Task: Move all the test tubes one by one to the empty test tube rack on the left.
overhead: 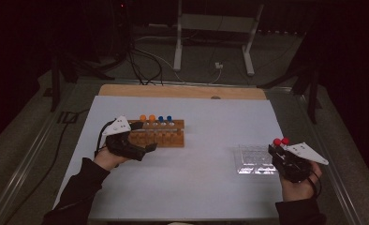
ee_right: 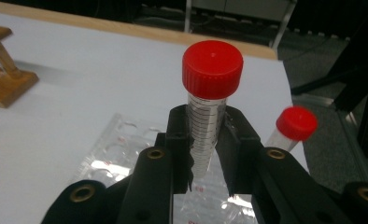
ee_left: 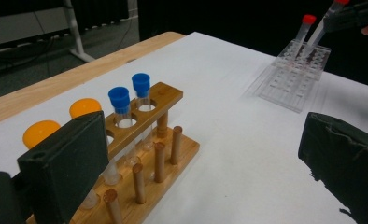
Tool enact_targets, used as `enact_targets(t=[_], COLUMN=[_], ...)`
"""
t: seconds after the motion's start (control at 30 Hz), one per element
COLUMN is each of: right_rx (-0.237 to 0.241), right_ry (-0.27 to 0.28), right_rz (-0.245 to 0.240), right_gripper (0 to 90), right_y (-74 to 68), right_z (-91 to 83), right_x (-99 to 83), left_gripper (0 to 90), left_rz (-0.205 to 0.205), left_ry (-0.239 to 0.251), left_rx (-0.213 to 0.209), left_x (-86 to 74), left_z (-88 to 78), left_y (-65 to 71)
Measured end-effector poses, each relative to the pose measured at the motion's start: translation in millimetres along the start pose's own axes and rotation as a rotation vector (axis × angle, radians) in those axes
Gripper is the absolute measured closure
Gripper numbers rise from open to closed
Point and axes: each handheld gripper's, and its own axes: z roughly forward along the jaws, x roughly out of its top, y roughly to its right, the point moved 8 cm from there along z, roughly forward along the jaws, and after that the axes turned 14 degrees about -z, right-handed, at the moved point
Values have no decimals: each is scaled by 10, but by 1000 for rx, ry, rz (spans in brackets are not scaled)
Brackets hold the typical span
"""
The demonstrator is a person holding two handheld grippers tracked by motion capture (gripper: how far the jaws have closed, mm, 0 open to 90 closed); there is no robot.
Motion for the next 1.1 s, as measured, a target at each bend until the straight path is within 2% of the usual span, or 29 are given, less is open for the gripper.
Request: enact_targets(t=[0.03,0.1,0.17,0.4,0.87,1.1], right_rx=[-6,23,39,153,371,458], right_ry=[12,40,62,107,77,72], right_rz=[-7,-3,-21,-89,-192,-225], right_gripper=[749,749,749,749,749,749], right_y=[-8,-56,-129,-514,-1263,-1568], right_z=[-27,-81,-120,-111,148,209], right_x=[36,117,202,443,512,538], left_gripper=[25,25,25,25,28,88], left_rz=[1,7,13,20,45,67], left_ry=[1,1,0,-9,-48,-76], left_rx=[-3,-7,-15,-51,-165,-229], left_x=[7,22,32,62,128,128], left_z=[-2,-2,3,52,238,406], left_y=[11,33,63,198,567,774])
